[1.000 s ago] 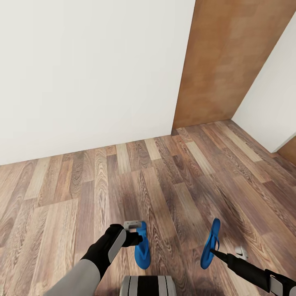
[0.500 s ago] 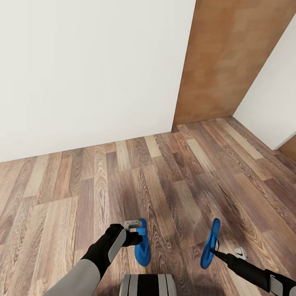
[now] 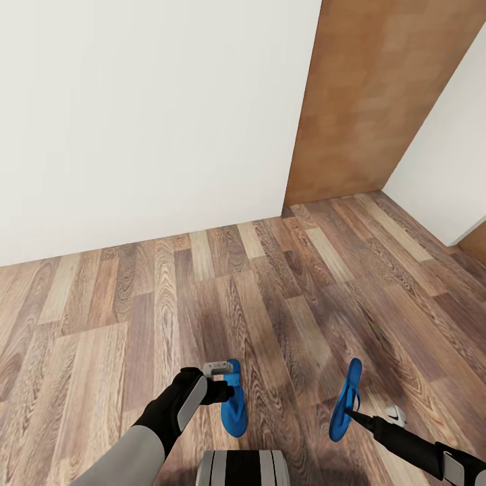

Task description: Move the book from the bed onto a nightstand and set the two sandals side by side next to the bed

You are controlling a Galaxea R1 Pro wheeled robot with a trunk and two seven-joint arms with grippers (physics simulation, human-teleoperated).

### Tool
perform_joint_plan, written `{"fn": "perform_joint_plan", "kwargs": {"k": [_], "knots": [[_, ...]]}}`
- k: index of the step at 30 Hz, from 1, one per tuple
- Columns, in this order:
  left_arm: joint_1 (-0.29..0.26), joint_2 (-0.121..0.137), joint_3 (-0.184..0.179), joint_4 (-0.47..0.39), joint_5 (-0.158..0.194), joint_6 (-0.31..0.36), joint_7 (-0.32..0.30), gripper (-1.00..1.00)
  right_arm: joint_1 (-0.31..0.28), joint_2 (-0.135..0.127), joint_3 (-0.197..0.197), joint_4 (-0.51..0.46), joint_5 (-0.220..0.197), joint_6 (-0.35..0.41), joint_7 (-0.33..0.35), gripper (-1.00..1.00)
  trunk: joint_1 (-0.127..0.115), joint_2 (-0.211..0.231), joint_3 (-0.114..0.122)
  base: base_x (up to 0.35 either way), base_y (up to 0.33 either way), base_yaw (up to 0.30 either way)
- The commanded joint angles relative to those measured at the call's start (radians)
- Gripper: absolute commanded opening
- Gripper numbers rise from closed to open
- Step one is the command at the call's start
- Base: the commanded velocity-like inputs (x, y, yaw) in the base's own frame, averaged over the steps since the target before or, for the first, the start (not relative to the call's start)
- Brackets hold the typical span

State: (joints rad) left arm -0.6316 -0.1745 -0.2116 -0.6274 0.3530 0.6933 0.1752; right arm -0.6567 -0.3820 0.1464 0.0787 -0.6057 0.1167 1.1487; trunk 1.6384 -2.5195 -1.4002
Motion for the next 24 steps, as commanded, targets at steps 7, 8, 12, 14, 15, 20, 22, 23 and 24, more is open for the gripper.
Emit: {"fn": "perform_joint_plan", "kwargs": {"k": [7, 8, 12, 14, 15, 20, 22, 23, 24], "knots": [[0.000, 0.000, -0.002, -0.001, 0.011, 0.003, 0.010, 1.00, -0.001, 0.000, 0.007, 0.003, -0.011, 0.012, 0.003, -1.00, 0.000, 0.000, -0.001, 0.000, 0.000, -0.097], [0.000, 0.000, -0.002, -0.001, 0.011, 0.003, 0.010, 1.00, -0.001, 0.000, 0.007, 0.003, -0.011, 0.012, 0.003, -1.00, 0.000, 0.000, -0.001, 0.000, 0.000, -0.191], [0.000, 0.000, -0.002, -0.001, 0.011, 0.003, 0.010, 1.00, -0.001, 0.000, 0.007, 0.003, -0.011, 0.012, 0.003, -1.00, 0.000, 0.000, -0.001, 0.000, 0.000, -0.085], [0.000, 0.000, -0.002, -0.001, 0.011, 0.003, 0.009, 1.00, -0.001, 0.000, 0.007, 0.003, -0.012, 0.012, 0.003, -1.00, 0.000, 0.000, -0.001, 0.000, 0.000, -0.025], [0.000, 0.000, -0.002, -0.001, 0.011, 0.003, 0.009, 1.00, -0.001, 0.000, 0.007, 0.003, -0.011, 0.012, 0.003, -1.00, 0.000, 0.000, -0.001, 0.000, 0.000, -0.012], [0.000, 0.000, -0.002, -0.001, 0.011, 0.003, 0.009, 1.00, -0.001, 0.000, 0.007, 0.003, -0.011, 0.012, 0.003, -1.00, 0.000, 0.000, -0.001, 0.000, 0.000, -0.007], [0.000, 0.000, -0.002, -0.001, 0.011, 0.003, 0.009, 1.00, -0.001, 0.000, 0.007, 0.003, -0.011, 0.012, 0.003, -1.00, 0.000, 0.000, -0.001, 0.000, 0.000, -0.097], [0.000, 0.000, -0.002, -0.001, 0.011, 0.003, 0.009, 1.00, -0.001, 0.000, 0.007, 0.003, -0.012, 0.012, 0.003, -1.00, 0.000, 0.000, -0.001, 0.000, 0.000, -0.186], [0.000, 0.000, -0.002, -0.001, 0.011, 0.003, 0.009, 1.00, -0.001, 0.000, 0.007, 0.003, -0.012, 0.012, 0.003, -1.00, 0.000, 0.000, -0.001, 0.000, 0.000, -0.207]]}}
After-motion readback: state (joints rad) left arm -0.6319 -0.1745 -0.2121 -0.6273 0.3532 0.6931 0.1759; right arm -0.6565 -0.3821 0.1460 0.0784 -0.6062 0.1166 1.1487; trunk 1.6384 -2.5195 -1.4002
